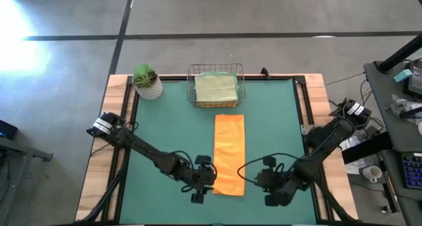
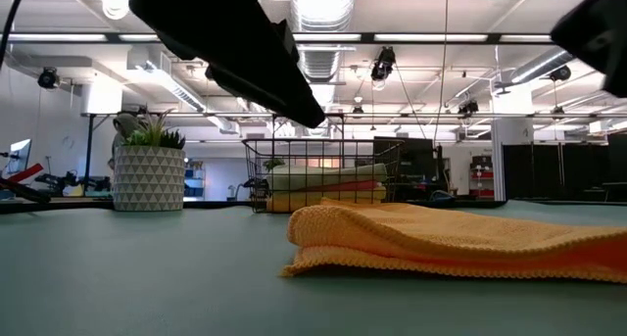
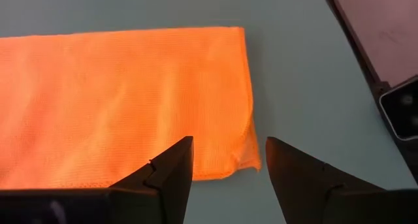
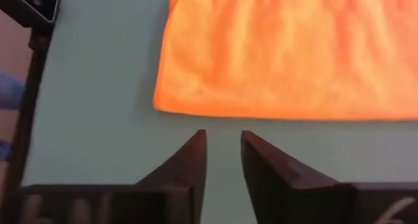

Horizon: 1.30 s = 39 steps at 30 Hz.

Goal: Fold microfiber towels
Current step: Fold the orange microfiber cloth

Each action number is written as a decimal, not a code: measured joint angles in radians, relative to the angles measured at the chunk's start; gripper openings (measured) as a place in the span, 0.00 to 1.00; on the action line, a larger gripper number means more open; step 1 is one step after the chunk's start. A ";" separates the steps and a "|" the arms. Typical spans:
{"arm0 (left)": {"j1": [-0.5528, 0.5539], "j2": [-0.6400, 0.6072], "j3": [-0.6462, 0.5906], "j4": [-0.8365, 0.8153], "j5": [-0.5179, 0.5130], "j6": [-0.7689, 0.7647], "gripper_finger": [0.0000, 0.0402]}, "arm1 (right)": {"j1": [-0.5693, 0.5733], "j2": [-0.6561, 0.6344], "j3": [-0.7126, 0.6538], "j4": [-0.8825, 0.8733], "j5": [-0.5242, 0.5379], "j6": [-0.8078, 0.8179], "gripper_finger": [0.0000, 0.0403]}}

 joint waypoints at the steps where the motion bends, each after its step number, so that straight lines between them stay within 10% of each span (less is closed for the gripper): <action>1: -0.001 0.002 -0.006 0.003 0.001 0.002 0.44 | -0.010 0.003 -0.002 0.015 -0.005 -0.036 0.25; 10: -0.003 0.091 0.012 0.062 0.049 -0.002 0.44 | -0.068 0.075 0.001 0.185 -0.102 -0.326 0.38; 39: 0.007 0.170 0.039 0.066 0.093 0.049 0.44 | -0.131 0.313 0.003 0.360 -0.207 -0.396 0.38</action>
